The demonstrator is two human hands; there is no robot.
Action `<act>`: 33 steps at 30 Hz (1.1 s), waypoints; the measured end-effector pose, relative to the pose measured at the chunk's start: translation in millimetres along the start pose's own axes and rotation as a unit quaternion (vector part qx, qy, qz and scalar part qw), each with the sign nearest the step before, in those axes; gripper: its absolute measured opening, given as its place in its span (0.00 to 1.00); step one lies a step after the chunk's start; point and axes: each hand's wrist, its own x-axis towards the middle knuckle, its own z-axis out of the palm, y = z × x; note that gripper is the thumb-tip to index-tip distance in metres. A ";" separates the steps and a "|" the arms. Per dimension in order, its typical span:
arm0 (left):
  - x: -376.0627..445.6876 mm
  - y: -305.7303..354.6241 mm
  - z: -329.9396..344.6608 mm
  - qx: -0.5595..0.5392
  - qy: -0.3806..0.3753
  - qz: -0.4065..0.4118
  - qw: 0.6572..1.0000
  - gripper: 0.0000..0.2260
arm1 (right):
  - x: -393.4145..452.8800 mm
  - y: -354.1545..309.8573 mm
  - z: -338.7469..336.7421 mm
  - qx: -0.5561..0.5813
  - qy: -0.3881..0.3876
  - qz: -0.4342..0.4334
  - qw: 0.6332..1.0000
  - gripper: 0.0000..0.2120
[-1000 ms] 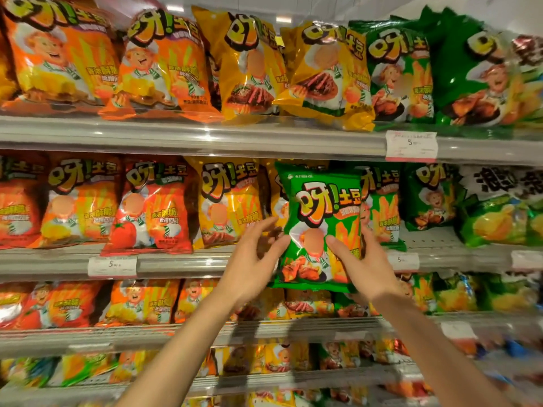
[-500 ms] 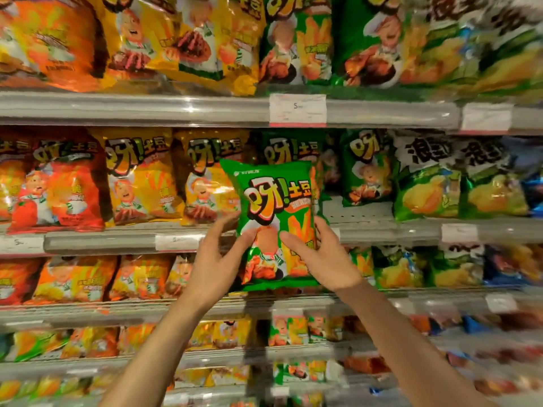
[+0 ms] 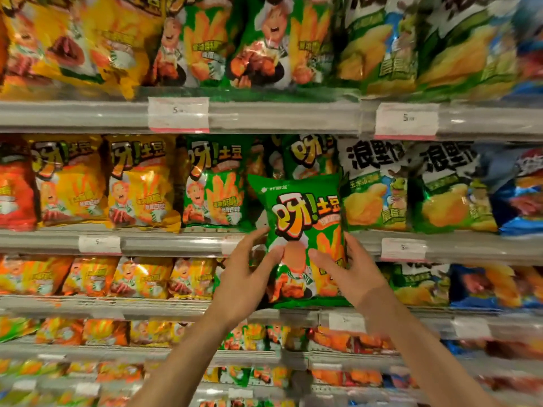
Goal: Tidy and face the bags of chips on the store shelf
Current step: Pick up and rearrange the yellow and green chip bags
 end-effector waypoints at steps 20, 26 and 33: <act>101.2 -4.0 -67.4 0.265 0.249 0.224 0.904 0.15 | 100.2 -50.7 13.5 -0.042 0.103 -0.070 0.991 0.24; 122.4 -23.7 -81.0 0.427 0.201 0.203 0.858 0.22 | 100.4 -44.7 14.0 -0.043 0.122 -0.075 0.989 0.18; 133.7 -37.6 -74.6 0.480 0.168 0.217 0.833 0.28 | 105.3 -37.6 14.1 -0.083 0.130 -0.088 0.984 0.18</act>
